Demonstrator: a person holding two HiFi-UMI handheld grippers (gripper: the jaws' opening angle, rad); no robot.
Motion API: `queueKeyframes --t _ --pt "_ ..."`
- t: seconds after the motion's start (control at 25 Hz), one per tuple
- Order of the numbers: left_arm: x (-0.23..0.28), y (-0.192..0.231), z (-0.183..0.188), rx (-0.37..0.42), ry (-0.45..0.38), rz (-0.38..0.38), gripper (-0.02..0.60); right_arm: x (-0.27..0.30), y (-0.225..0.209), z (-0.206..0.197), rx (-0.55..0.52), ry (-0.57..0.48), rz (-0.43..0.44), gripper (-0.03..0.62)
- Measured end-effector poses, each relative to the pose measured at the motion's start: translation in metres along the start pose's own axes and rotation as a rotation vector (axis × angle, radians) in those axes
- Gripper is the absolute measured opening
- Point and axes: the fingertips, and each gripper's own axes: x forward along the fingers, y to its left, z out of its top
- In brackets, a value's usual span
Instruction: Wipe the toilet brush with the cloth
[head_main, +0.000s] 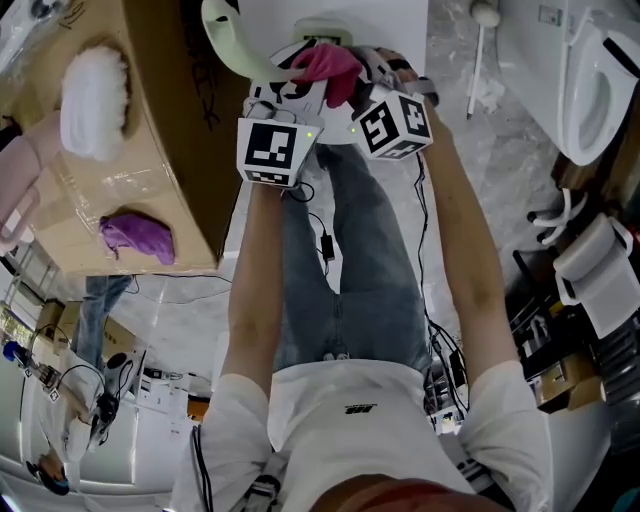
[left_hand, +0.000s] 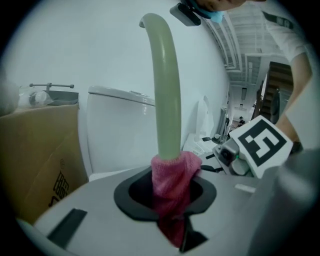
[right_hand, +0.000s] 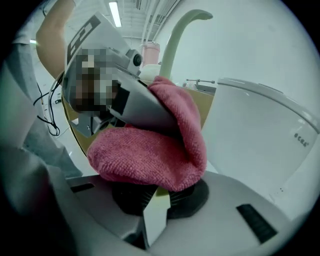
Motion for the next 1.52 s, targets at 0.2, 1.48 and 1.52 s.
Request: queueKeyframes --t 0.2,1.48,1.52 --pt "0.007 0.0 -0.008 -0.015 0.006 -0.012 0.084 -0.001 -0.001 -0.001 -0.002 0.0 -0.008 0.028" --pt "-0.067 0.005 0.129 -0.025 -0.158 0.019 0.101 -0.001 0.0 0.0 0.018 0.006 -0.009 0.028" --pt "-0.068 0.005 0.133 -0.022 -0.164 0.021 0.105 -0.001 0.0 0.0 0.018 0.007 -0.01 0.028"
